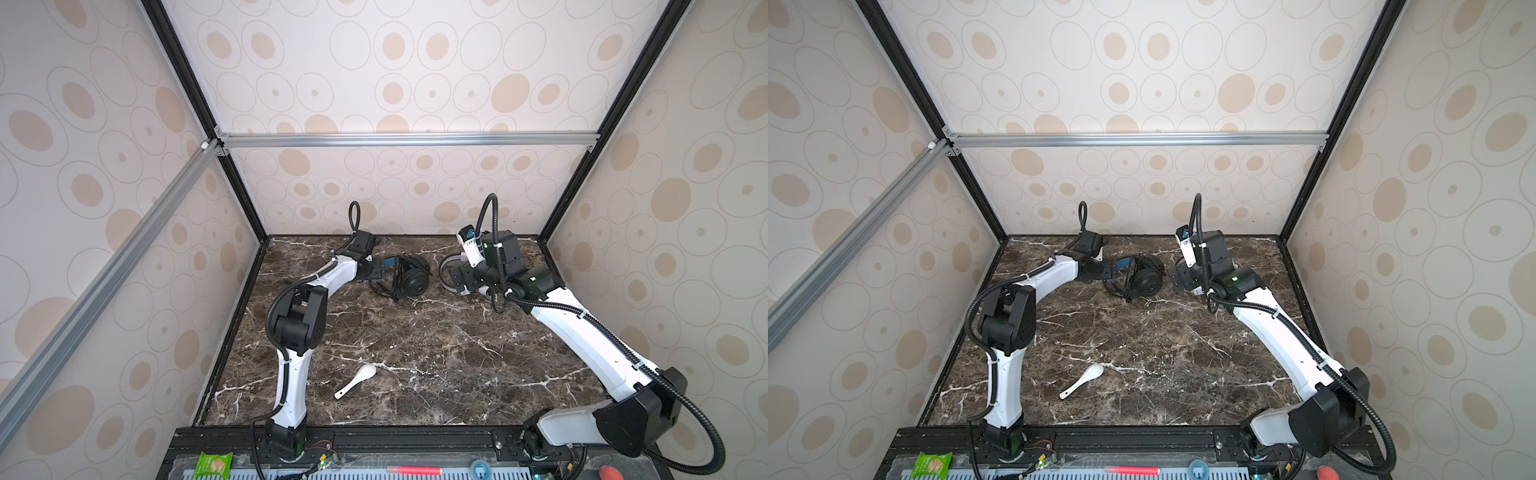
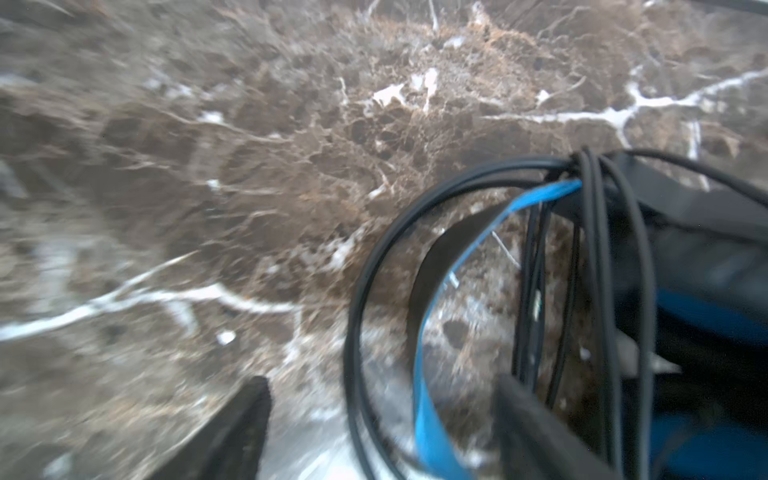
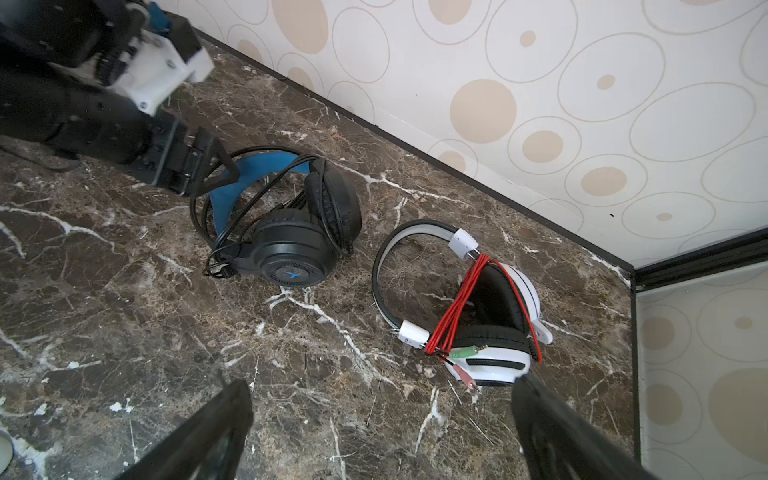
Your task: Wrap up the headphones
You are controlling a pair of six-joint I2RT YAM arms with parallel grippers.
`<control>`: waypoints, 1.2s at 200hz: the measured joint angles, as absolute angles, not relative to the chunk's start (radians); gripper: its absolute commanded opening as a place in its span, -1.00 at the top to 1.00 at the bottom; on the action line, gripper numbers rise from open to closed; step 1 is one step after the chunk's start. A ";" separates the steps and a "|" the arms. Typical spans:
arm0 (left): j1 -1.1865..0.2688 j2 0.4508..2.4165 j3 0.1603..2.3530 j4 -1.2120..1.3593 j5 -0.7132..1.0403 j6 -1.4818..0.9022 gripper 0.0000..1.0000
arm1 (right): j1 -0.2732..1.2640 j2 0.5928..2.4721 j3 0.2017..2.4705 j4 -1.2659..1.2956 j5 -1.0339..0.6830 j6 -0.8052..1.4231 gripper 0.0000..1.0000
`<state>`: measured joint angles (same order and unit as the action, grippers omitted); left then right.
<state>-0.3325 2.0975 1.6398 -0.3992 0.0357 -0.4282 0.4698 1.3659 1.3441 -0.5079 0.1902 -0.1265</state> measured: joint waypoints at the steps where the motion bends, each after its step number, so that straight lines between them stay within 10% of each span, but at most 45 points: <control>1: -0.332 2.094 1.637 -0.399 0.036 -0.429 -0.92 | 0.470 1.365 1.343 -0.506 0.191 -0.126 -1.00; 88: -0.319 1.492 1.034 -0.170 -0.253 -0.298 -0.96 | 0.143 1.169 0.878 -0.239 0.350 0.136 -1.00; 240: -0.260 1.620 0.578 0.846 -0.524 0.014 -0.96 | -0.099 1.463 0.629 0.438 0.184 0.091 -0.99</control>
